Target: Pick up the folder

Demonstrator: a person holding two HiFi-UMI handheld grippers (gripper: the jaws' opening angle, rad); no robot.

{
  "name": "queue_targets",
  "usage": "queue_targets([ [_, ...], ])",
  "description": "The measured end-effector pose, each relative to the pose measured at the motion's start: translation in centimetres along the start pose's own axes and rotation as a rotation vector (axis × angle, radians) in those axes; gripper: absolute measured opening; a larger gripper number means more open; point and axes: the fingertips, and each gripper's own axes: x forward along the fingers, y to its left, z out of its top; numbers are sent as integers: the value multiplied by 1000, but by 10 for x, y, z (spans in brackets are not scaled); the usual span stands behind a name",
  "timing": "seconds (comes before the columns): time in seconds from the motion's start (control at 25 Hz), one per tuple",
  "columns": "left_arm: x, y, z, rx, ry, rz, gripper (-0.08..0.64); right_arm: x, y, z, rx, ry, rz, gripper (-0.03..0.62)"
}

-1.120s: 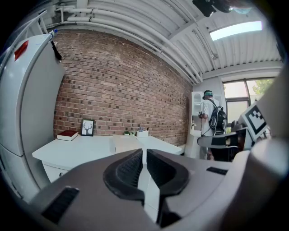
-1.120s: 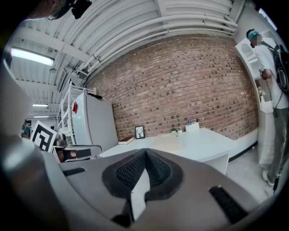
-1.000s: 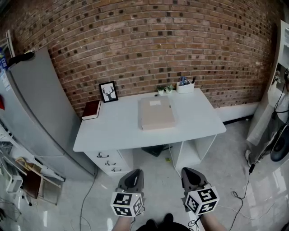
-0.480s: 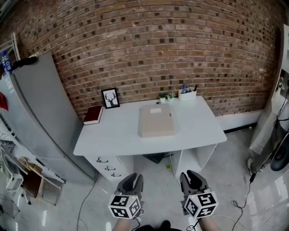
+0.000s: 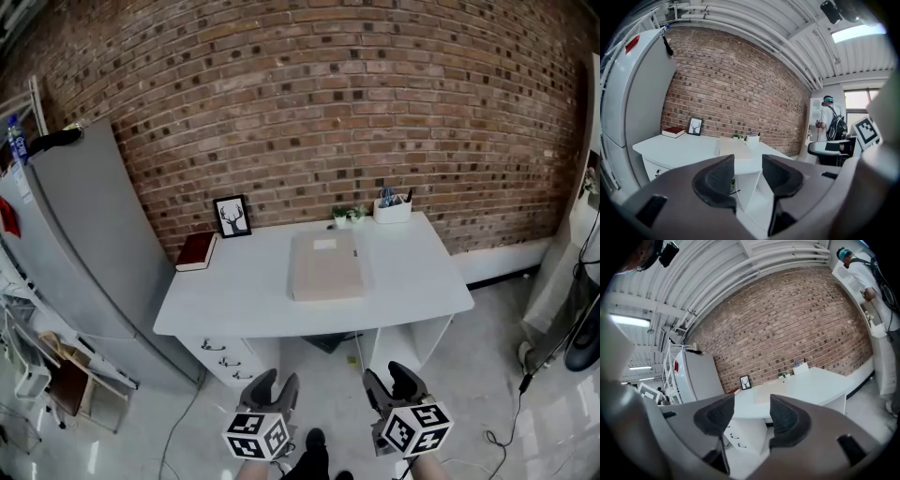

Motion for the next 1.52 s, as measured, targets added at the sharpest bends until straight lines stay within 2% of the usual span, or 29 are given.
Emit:
queue_targets([
  [0.28, 40, 22, 7, -10, -2, 4, 181, 37, -20, 8, 26, 4, -12, 244],
  [0.52, 97, 53, 19, -17, -2, -10, 199, 95, -44, 17, 31, 15, -37, 261],
  [0.76, 159, 91, 49, -31, -12, -26, 212, 161, -65, 36, 30, 32, -69, 268],
  [1.08, 224, 132, 85, -11, -22, -72, 215, 231, -85, 65, 25, 13, -134, 268],
  [1.52, 267, 171, 114, -40, -60, -97, 215, 278, -101, 89, 14, -12, -197, 268],
])
